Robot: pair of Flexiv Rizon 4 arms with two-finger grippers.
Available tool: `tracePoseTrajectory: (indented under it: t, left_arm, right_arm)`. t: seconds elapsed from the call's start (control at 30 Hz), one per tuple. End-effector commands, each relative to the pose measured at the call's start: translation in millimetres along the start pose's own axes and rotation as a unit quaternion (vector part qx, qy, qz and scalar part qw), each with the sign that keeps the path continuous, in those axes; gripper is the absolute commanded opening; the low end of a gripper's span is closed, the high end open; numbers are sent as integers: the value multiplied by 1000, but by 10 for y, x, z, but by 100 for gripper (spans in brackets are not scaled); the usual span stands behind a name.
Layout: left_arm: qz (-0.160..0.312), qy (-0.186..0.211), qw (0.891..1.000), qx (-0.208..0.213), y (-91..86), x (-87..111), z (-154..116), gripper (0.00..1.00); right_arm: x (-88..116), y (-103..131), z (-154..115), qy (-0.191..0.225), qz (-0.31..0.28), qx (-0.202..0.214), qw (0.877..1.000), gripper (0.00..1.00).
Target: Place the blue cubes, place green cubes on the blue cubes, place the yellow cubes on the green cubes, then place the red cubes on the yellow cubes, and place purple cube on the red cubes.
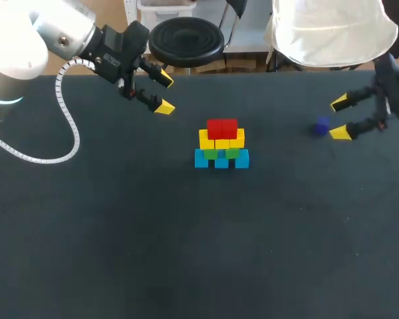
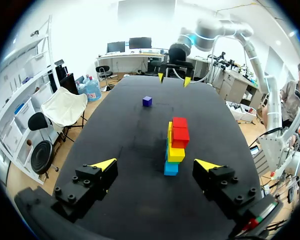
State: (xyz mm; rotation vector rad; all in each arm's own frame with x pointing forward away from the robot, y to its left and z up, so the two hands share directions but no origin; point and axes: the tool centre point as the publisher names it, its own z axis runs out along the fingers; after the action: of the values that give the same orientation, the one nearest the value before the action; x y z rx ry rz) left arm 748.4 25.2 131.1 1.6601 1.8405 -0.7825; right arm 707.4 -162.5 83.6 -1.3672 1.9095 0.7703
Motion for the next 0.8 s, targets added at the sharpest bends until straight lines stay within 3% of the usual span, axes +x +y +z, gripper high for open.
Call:
tracePoseTrajectory:
  t: [0.03,0.2,0.67,0.8]
  left_arm:
    - [0,1,1000,1,11,0,1,100]
    - [0,1,1000,1,11,0,1,100]
    - [0,1,1000,1,11,0,1,100]
    - [0,1,1000,1,11,0,1,100]
  right_arm:
    - [103,-214,69,-5,1,-12,1000,100]
    - [191,-326,75,-2,21,-12,1000,100]
    - [191,-326,75,-2,21,-12,1000,100]
    - [286,-418,192,-2,17,-20,1000,100]
